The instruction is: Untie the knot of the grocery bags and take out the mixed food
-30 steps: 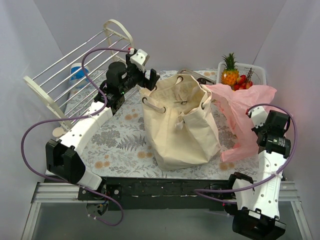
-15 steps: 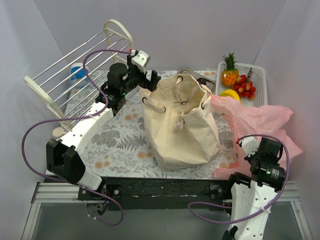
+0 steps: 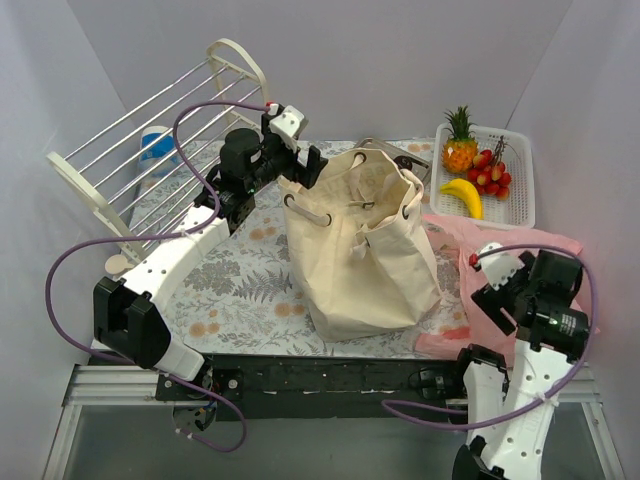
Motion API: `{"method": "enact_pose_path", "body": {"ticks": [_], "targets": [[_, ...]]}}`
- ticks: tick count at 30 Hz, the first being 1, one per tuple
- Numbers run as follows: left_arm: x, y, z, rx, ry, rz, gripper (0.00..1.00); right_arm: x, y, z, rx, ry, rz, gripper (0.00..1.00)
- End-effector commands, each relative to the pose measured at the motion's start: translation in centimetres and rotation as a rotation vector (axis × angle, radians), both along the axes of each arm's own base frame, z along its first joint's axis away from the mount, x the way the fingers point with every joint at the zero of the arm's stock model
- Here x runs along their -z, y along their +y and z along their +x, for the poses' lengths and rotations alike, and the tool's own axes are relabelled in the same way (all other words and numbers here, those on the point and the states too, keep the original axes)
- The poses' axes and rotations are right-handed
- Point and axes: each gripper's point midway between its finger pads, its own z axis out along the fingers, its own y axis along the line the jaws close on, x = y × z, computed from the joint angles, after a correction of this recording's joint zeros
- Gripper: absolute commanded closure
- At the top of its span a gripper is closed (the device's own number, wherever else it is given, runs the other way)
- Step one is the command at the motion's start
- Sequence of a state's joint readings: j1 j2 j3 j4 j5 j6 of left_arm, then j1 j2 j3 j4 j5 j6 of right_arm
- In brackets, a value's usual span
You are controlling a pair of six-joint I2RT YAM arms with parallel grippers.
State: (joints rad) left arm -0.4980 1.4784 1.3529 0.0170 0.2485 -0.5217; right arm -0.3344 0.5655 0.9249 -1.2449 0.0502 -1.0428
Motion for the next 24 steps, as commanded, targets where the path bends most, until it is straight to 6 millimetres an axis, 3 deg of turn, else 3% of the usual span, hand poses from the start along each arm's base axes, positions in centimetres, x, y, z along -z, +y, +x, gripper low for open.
{"method": "enact_pose_path", "body": {"ticks": [1,3,4,6,10,11,12,13,14,15,16,17,18,19,20,21,22,23,24], "targets": [[-1.7,-0.7,-0.9,0.053,0.002,-0.012,0.08,-9.3,6.7,3.9,-0.481,-0.335,0.064,0.02],[-1.9,-0.8,-1.2,0.067,0.016,-0.016,0.07,-10.4,7.7,4.8,-0.544,-0.416,0.069,0.01],[-1.6,-0.7,-1.5,0.068,0.036,-0.011,0.08,-11.9,7.3,6.5,-0.523,-0.514,0.053,0.02],[-0.8,-0.4,-1.8,0.047,0.084,-0.014,0.08,-11.2,7.4,8.4,-0.521,-0.549,0.103,0.02],[0.3,0.5,-2.6,0.006,0.171,-0.016,0.07,-15.9,8.7,12.5,-0.529,-0.692,0.274,0.02],[0.2,0.9,-3.0,-0.005,0.178,-0.012,0.07,-18.6,8.9,13.7,-0.490,-0.771,0.359,0.02],[1.1,1.3,-3.6,-0.012,0.209,0.004,0.07,-19.7,9.1,15.4,-0.482,-0.769,0.442,0.02],[2.3,1.7,-3.9,-0.018,0.233,0.029,0.07,-23.7,9.4,15.8,-0.499,-0.837,0.464,0.02],[2.2,2.1,-4.6,-0.018,0.226,0.039,0.07,-26.9,10.0,16.4,-0.486,-0.890,0.561,0.02],[2.5,2.4,-5.0,-0.005,0.209,0.071,0.07,-27.5,10.3,18.3,-0.499,-0.864,0.648,0.02],[3.0,2.6,-5.6,0.005,0.214,0.087,0.07,-31.0,10.9,18.4,-0.534,-0.921,0.680,0.02],[2.9,2.8,-5.9,0.014,0.198,0.097,0.07,-32.3,12.1,18.9,-0.565,-0.925,0.735,0.02],[2.4,3.0,-6.3,0.023,0.178,0.105,0.07,-32.7,12.1,21.4,-0.518,-0.922,0.798,0.01],[2.6,3.1,-6.2,0.018,0.177,0.119,0.07,-33.6,12.9,22.3,-0.517,-0.931,0.807,0.01],[2.2,3.3,-5.9,0.000,0.177,0.120,0.06,-35.8,15.8,22.1,-0.592,-0.946,0.829,0.01],[3.5,3.5,-5.2,-0.029,0.227,0.149,0.06,-34.4,16.8,24.4,-0.584,-0.879,0.838,0.02],[3.8,3.6,-5.0,-0.053,0.262,0.145,0.06,-34.3,18.3,24.9,-0.615,-0.846,0.853,0.01],[3.2,3.5,-4.4,-0.072,0.272,0.138,0.05,-34.7,21.8,25.7,-0.694,-0.795,0.891,0.01],[5.2,3.8,-4.0,-0.108,0.350,0.175,0.05,-33.3,23.4,25.9,-0.704,-0.707,0.912,0.02]]}}
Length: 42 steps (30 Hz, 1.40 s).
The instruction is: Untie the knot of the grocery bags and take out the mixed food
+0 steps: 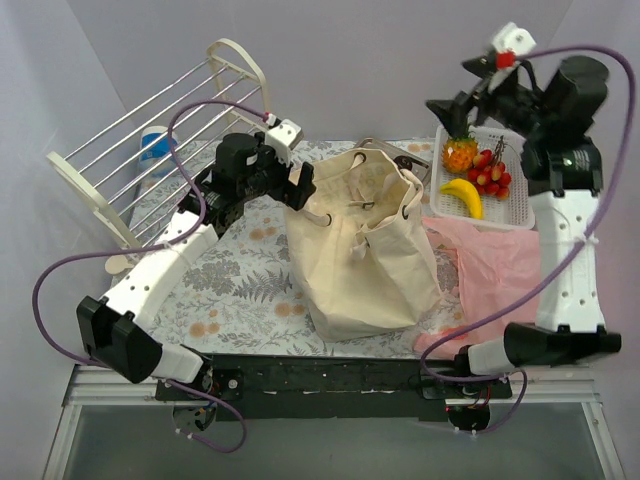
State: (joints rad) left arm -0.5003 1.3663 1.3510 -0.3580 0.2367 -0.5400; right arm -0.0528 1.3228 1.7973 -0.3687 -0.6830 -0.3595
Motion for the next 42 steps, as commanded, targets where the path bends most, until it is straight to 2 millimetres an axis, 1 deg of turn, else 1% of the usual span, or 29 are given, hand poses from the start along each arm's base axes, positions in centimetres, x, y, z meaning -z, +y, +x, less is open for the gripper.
{"method": "enact_pose_path", "body": {"ticks": [1,2,3,4,5,6,7,8,9,10,12,15,16,18,20,26,28,29,30,31,33,34,35,36,37,38,39,41,42], "targets": [[2.0,1.0,1.2,-0.122,0.155,0.063,0.05,0.0,8.1,1.5,-0.190,0.131,0.036,0.02],[1.5,1.0,1.5,-0.140,0.172,0.058,0.05,-0.1,10.7,2.6,-0.214,0.147,0.024,0.02],[2.7,1.3,1.2,-0.154,0.227,0.087,0.05,0.8,11.9,3.0,-0.234,0.184,0.006,0.02],[3.7,1.2,1.4,-0.176,0.274,0.086,0.05,2.7,14.0,2.0,-0.282,0.243,-0.047,0.02],[4.0,1.3,1.3,-0.191,0.291,0.084,0.06,4.7,14.9,3.3,-0.259,0.280,-0.091,0.02],[4.6,1.4,1.2,-0.199,0.302,0.085,0.06,5.6,15.7,3.0,-0.257,0.282,-0.143,0.02],[4.6,1.4,0.9,-0.195,0.305,0.080,0.08,7.4,17.6,1.9,-0.295,0.260,-0.250,0.01],[4.8,1.4,0.8,-0.191,0.310,0.077,0.09,8.1,17.2,2.3,-0.221,0.230,-0.330,0.01],[5.3,1.5,0.6,-0.189,0.321,0.085,0.10,11.2,17.4,2.3,-0.203,0.266,-0.412,0.01],[5.3,1.8,0.6,-0.205,0.319,0.091,0.13,11.4,18.4,2.2,-0.196,0.202,-0.468,0.01],[5.7,2.4,0.7,-0.231,0.317,0.111,0.18,11.7,17.0,2.4,-0.111,0.174,-0.511,0.02],[6.2,3.0,0.5,-0.235,0.314,0.136,0.30,13.9,16.0,2.6,-0.087,0.221,-0.589,0.02],[6.5,3.0,0.4,-0.230,0.318,0.142,0.32,13.5,15.8,2.5,-0.084,0.228,-0.597,0.02],[6.7,2.8,0.3,-0.216,0.319,0.142,0.38,17.3,15.3,2.4,-0.086,0.366,-0.676,0.04],[6.9,2.8,0.2,-0.207,0.322,0.146,0.43,19.3,14.4,3.0,-0.035,0.437,-0.727,0.06],[7.6,2.9,0.3,-0.175,0.307,0.200,0.69,21.6,12.9,4.5,0.044,0.434,-0.781,0.09],[7.0,3.4,1.2,-0.202,0.266,0.212,0.87,22.6,12.6,4.1,0.004,0.497,-0.795,0.21],[5.9,3.4,2.2,-0.217,0.215,0.201,0.95,22.6,13.5,4.3,-0.043,0.519,-0.765,0.28],[5.2,3.5,2.8,-0.232,0.182,0.195,1.00,22.7,13.6,4.4,-0.055,0.542,-0.755,0.50],[3.9,4.3,3.6,-0.284,0.125,0.196,1.00,24.1,13.9,4.7,-0.075,0.602,-0.742,0.63],[0.0,4.4,5.4,-0.315,-0.024,0.153,1.00,21.5,14.5,6.0,-0.058,0.528,-0.701,0.98],[-1.9,4.8,6.0,-0.345,-0.092,0.134,1.00,19.5,15.1,7.6,-0.029,0.441,-0.658,0.99],[-5.5,4.8,6.7,-0.355,-0.212,0.092,1.00,17.6,15.4,8.3,-0.006,0.377,-0.621,0.99],[-8.2,5.0,6.9,-0.365,-0.283,0.059,1.00,17.0,15.6,9.0,0.005,0.330,-0.598,0.99],[-10.3,5.0,7.0,-0.368,-0.338,0.039,1.00,13.4,14.9,8.7,0.050,0.231,-0.552,0.99],[-12.6,4.9,7.1,-0.372,-0.399,0.007,1.00,9.1,15.6,9.8,0.072,0.067,-0.462,0.99],[-15.8,5.2,6.9,-0.379,-0.465,-0.024,1.00,9.8,15.7,9.7,0.067,0.050,-0.459,0.99],[-18.7,5.3,6.5,-0.377,-0.520,-0.056,1.00,3.7,15.8,7.9,0.046,-0.142,-0.354,0.99],[-19.7,5.4,6.2,-0.372,-0.539,-0.068,1.00,2.9,15.8,7.2,0.030,-0.169,-0.336,0.99]]}}
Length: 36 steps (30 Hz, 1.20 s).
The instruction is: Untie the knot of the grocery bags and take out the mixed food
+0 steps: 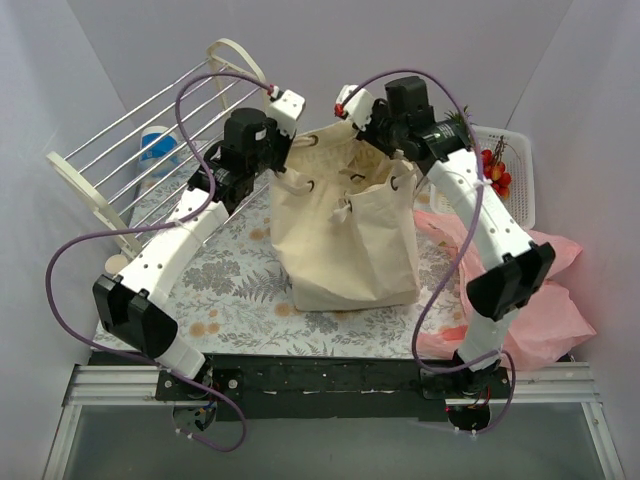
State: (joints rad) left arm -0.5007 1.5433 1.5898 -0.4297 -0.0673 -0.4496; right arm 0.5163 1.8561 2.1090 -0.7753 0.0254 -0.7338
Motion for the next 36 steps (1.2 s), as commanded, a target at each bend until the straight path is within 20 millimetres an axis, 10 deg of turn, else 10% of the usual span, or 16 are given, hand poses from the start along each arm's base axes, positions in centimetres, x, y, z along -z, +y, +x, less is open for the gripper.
{"method": "enact_pose_path", "body": {"ticks": [1,7,14,17,18,22,25,31,36], "targets": [[-19.2,2.7,-1.1,-0.063,-0.509,-0.183,1.00,-15.8,1.2,-2.6,-0.132,-0.479,0.282,0.99],[-18.4,3.7,-7.1,0.061,-0.508,-0.146,1.00,-14.8,1.0,-8.5,-0.279,-0.477,0.340,0.99],[-11.7,4.7,-12.9,0.175,-0.361,-0.086,1.00,-7.5,-1.7,-9.0,-0.163,-0.375,0.242,0.96],[-10.0,3.4,-13.7,0.230,-0.271,-0.142,1.00,-10.8,-1.0,-9.9,-0.201,-0.407,0.324,0.56],[-9.9,3.0,-13.8,0.243,-0.257,-0.156,1.00,-14.8,-0.5,-10.7,-0.230,-0.469,0.375,0.51],[-9.1,1.0,-13.7,0.306,-0.202,-0.187,1.00,-20.9,2.4,-13.4,-0.381,-0.490,0.478,0.35],[-9.2,0.2,-13.2,0.306,-0.185,-0.220,1.00,-22.2,4.3,-16.9,-0.526,-0.457,0.520,0.30],[-9.4,0.4,-11.7,0.231,-0.186,-0.250,1.00,-12.1,7.3,-22.6,-0.704,-0.082,0.437,0.38],[-10.2,0.5,-10.5,0.199,-0.248,-0.168,1.00,-5.3,8.1,-22.9,-0.642,0.015,0.356,0.33]]}}
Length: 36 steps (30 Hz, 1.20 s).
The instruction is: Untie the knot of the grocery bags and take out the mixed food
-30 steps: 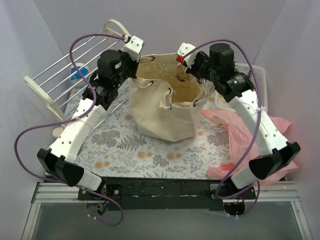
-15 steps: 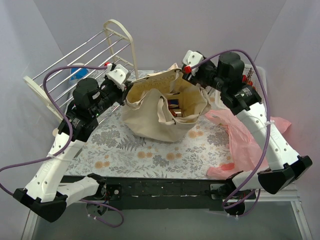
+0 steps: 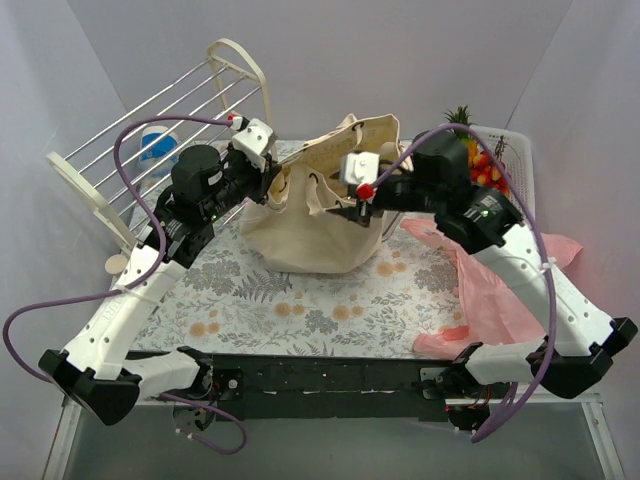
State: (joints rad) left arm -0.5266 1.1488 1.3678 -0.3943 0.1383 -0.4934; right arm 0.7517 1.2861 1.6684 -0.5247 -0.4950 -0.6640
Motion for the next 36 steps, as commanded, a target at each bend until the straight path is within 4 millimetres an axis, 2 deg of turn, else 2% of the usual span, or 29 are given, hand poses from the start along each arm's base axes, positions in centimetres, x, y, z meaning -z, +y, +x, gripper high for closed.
{"method": "enact_pose_path", "body": {"ticks": [1,2,5,6,7,8,9,11,12,14,16,17,18,19,20,21,22,23,24,25,26,27,29,31,32,34,36], "targets": [[-3.5,-0.4,0.5,-0.026,-0.117,0.021,1.00,5.5,0.6,1.2,0.104,0.099,-0.078,0.31],[-3.9,-0.4,0.6,-0.031,-0.144,0.050,1.00,5.3,0.6,1.7,0.136,0.092,-0.069,0.30],[-3.4,-0.8,0.6,-0.046,-0.183,0.162,1.00,6.5,0.8,4.4,0.256,0.128,-0.111,0.29],[-3.6,-1.5,0.1,-0.024,-0.198,0.178,1.00,7.5,1.3,5.4,0.277,0.149,-0.140,0.28],[-3.8,-1.5,0.1,-0.032,-0.210,0.190,1.00,8.8,1.0,5.8,0.307,0.163,-0.185,0.29],[-3.8,-1.8,0.1,-0.025,-0.224,0.209,1.00,9.8,1.1,6.0,0.315,0.181,-0.201,0.29],[-4.0,-1.9,0.1,-0.026,-0.231,0.205,1.00,11.7,0.9,6.1,0.330,0.210,-0.233,0.30],[-5.1,-1.8,0.0,-0.038,-0.251,0.162,1.00,12.3,0.5,6.0,0.377,0.258,-0.226,0.30],[-5.0,-1.7,-0.2,-0.043,-0.247,0.149,1.00,11.8,0.1,5.9,0.391,0.256,-0.212,0.30],[-6.6,-1.2,-1.2,-0.046,-0.279,0.081,1.00,10.8,-0.5,5.9,0.417,0.236,-0.182,0.31],[-7.3,-0.9,-1.8,-0.055,-0.278,0.015,1.00,11.2,-1.0,6.0,0.441,0.260,-0.226,0.30],[-7.9,-0.4,-1.9,-0.078,-0.283,-0.014,1.00,13.1,-0.7,5.7,0.409,0.293,-0.294,0.31],[-8.7,0.0,-2.6,-0.081,-0.291,-0.049,1.00,15.2,-1.1,4.4,0.346,0.310,-0.385,0.33],[-8.6,0.1,-2.8,-0.080,-0.298,-0.059,1.00,17.1,-1.5,3.9,0.334,0.343,-0.442,0.50],[-8.6,0.2,-3.1,-0.072,-0.307,-0.067,1.00,18.0,-1.5,3.4,0.312,0.371,-0.474,0.61],[-9.0,0.7,-3.8,-0.069,-0.329,-0.082,1.00,19.3,-1.6,1.5,0.240,0.441,-0.520,0.72],[-9.2,0.9,-3.9,-0.071,-0.350,-0.089,1.00,19.1,-1.5,0.3,0.181,0.449,-0.515,0.86],[-8.1,0.9,-4.0,-0.072,-0.341,-0.079,1.00,18.6,-1.6,-1.7,0.117,0.430,-0.502,0.90],[-8.0,1.0,-4.1,-0.072,-0.345,-0.083,1.00,18.4,-1.5,-3.4,0.039,0.409,-0.505,0.95],[-8.1,1.3,-4.6,-0.070,-0.348,-0.093,1.00,18.8,-2.2,-5.5,-0.050,0.353,-0.565,0.99],[-7.3,1.2,-4.6,-0.062,-0.333,-0.086,1.00,18.9,-2.6,-8.3,-0.136,0.320,-0.590,0.99],[-6.8,1.0,-4.8,-0.044,-0.324,-0.079,1.00,19.1,-3.1,-9.9,-0.193,0.317,-0.603,0.99],[-5.6,0.7,-5.2,-0.016,-0.306,-0.066,1.00,21.1,-5.1,-13.4,-0.309,0.285,-0.679,0.99],[-4.8,0.7,-5.3,-0.012,-0.289,-0.058,1.00,22.5,-6.1,-15.3,-0.393,0.244,-0.721,0.99],[-4.4,0.7,-5.2,-0.014,-0.280,-0.058,1.00,22.6,-6.2,-17.0,-0.452,0.219,-0.731,0.99],[-3.3,0.8,-5.1,-0.012,-0.258,-0.036,1.00,23.8,-6.5,-18.3,-0.501,0.222,-0.760,0.99],[-2.0,1.0,-5.0,-0.015,-0.247,-0.007,1.00,23.8,-6.3,-18.3,-0.519,0.189,-0.761,0.99]]}}
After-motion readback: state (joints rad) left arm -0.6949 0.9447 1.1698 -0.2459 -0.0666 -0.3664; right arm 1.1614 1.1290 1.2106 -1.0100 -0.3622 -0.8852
